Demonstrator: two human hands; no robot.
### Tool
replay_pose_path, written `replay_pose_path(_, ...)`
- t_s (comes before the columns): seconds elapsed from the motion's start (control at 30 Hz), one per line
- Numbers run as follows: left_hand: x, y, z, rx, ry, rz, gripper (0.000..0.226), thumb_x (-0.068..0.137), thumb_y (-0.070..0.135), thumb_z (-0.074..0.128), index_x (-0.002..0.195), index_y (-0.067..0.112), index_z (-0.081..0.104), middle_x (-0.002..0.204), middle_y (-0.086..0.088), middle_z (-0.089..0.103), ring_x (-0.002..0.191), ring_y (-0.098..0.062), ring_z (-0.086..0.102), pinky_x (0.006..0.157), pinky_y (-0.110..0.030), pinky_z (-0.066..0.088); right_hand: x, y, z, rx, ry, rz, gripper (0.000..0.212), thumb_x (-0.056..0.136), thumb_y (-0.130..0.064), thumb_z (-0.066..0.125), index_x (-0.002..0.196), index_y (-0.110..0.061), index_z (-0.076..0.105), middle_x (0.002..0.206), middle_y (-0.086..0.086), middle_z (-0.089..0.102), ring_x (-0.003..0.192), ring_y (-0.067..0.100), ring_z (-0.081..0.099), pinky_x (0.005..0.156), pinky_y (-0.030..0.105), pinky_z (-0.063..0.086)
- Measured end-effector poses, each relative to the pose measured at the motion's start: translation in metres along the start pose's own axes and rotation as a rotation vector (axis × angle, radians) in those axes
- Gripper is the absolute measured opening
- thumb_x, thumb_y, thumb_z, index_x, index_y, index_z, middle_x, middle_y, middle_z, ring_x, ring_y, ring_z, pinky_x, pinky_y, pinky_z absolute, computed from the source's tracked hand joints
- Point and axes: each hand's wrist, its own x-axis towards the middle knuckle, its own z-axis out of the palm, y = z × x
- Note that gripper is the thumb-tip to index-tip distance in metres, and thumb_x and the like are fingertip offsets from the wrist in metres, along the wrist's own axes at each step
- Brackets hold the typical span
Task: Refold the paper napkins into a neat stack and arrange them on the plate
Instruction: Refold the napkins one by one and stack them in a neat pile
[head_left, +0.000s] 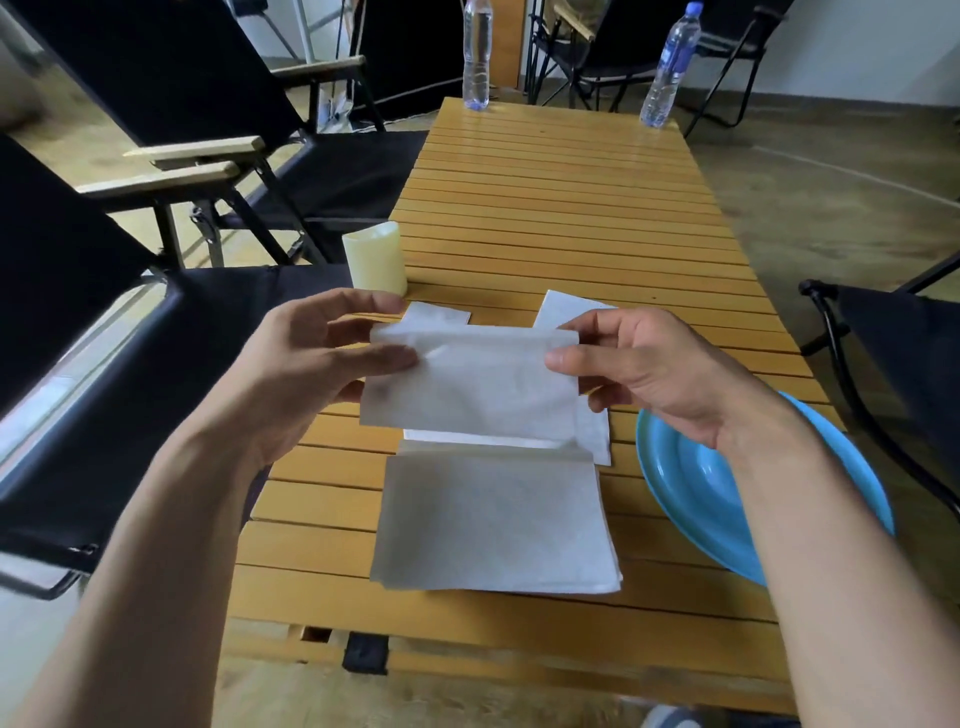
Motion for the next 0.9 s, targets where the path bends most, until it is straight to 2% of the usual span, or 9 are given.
replay_pose_path(0.1, -0.009, 0.011, -0.008, 0.003, -0.155, -0.128, 0.049, 0.057, 0.021, 0.091, 0.103, 0.022, 0.076, 0.105, -0.013, 0.076, 0.089, -0.025, 0.075, 0.061, -0.030, 0.061, -0.012, -0.005, -0.001, -0.004, -0.084, 0.099, 0.030, 0.073, -0.020, 0.084, 0.096, -0.014, 0.067, 0.066, -0.004, 0.063, 0.055, 0.009, 0.060, 0.050, 0.019, 0.048)
replay_pose_path(0.2, -0.018, 0.014, -0.014, 0.145, -0.314, -0.265, 0.049, 0.055, 0.029, 0.094, 0.100, 0.021, 0.077, 0.093, -0.010, 0.076, 0.074, -0.017, 0.071, 0.050, -0.024, 0.055, -0.022, -0.009, -0.002, -0.091, -0.206, 0.199, 0.027, 0.077, -0.014, 0.082, 0.097, -0.010, 0.064, 0.064, -0.003, 0.066, 0.053, 0.010, 0.062, 0.049, 0.019, 0.049)
replay_pose_path(0.27, -0.023, 0.012, -0.012, 0.266, -0.356, -0.326, 0.049, 0.051, 0.028, 0.097, 0.096, 0.022, 0.078, 0.088, -0.008, 0.076, 0.069, -0.014, 0.069, 0.047, -0.022, 0.052, -0.028, -0.011, 0.000, -0.202, -0.280, 0.257, 0.029, 0.076, -0.014, 0.084, 0.097, -0.008, 0.064, 0.067, 0.001, 0.071, 0.058, 0.013, 0.067, 0.051, 0.021, 0.052)
replay_pose_path(0.4, -0.023, 0.006, -0.007, 0.435, -0.322, -0.362, 0.049, 0.045, 0.032, 0.092, 0.090, 0.022, 0.078, 0.085, -0.007, 0.078, 0.065, -0.014, 0.070, 0.047, -0.022, 0.049, -0.029, -0.012, 0.005, -0.390, -0.344, 0.337, 0.037, 0.072, -0.016, 0.088, 0.093, -0.010, 0.058, 0.075, 0.011, 0.075, 0.070, 0.021, 0.075, 0.052, 0.022, 0.051)
replay_pose_path(0.5, -0.018, 0.003, -0.005, 0.512, -0.294, -0.373, 0.054, 0.044, 0.033, 0.093, 0.093, 0.018, 0.075, 0.081, -0.004, 0.078, 0.063, -0.013, 0.072, 0.045, -0.021, 0.048, -0.027, -0.011, 0.006, -0.451, -0.336, 0.367, 0.043, 0.070, -0.019, 0.090, 0.089, -0.013, 0.053, 0.074, 0.010, 0.076, 0.072, 0.022, 0.076, 0.052, 0.021, 0.050)
replay_pose_path(0.7, -0.010, -0.007, -0.002, 0.612, -0.285, -0.400, 0.055, 0.047, 0.035, 0.095, 0.094, 0.018, 0.072, 0.075, -0.003, 0.077, 0.060, -0.012, 0.071, 0.045, -0.022, 0.044, -0.018, -0.003, 0.006, -0.622, -0.323, 0.443, 0.051, 0.065, -0.028, 0.093, 0.085, -0.015, 0.048, 0.066, 0.003, 0.074, 0.054, 0.013, 0.065, 0.046, 0.020, 0.044)
replay_pose_path(0.8, -0.008, -0.007, -0.008, 0.605, -0.308, -0.393, 0.062, 0.043, 0.044, 0.097, 0.096, 0.022, 0.073, 0.078, -0.003, 0.077, 0.063, -0.012, 0.071, 0.045, -0.022, 0.044, -0.016, -0.002, 0.002, -0.656, -0.326, 0.436, 0.052, 0.060, -0.033, 0.095, 0.082, -0.016, 0.050, 0.058, 0.002, 0.068, 0.047, 0.012, 0.058, 0.042, 0.020, 0.039)
replay_pose_path(0.83, -0.007, -0.007, -0.012, 0.577, -0.302, -0.380, 0.065, 0.040, 0.049, 0.097, 0.095, 0.023, 0.074, 0.079, -0.003, 0.077, 0.064, -0.011, 0.070, 0.046, -0.021, 0.043, -0.014, -0.003, 0.000, -0.634, -0.297, 0.414, 0.052, 0.059, -0.037, 0.095, 0.081, -0.016, 0.053, 0.057, 0.001, 0.067, 0.047, 0.012, 0.058, 0.042, 0.020, 0.040)
replay_pose_path(0.9, -0.001, -0.011, -0.019, 0.497, -0.218, -0.366, 0.062, 0.042, 0.057, 0.095, 0.093, 0.026, 0.077, 0.082, -0.001, 0.078, 0.066, -0.009, 0.071, 0.049, -0.021, 0.044, -0.008, 0.000, -0.005, -0.529, -0.132, 0.327, 0.046, 0.061, -0.043, 0.093, 0.079, -0.016, 0.061, 0.058, 0.000, 0.068, 0.048, 0.011, 0.059, 0.042, 0.019, 0.043)
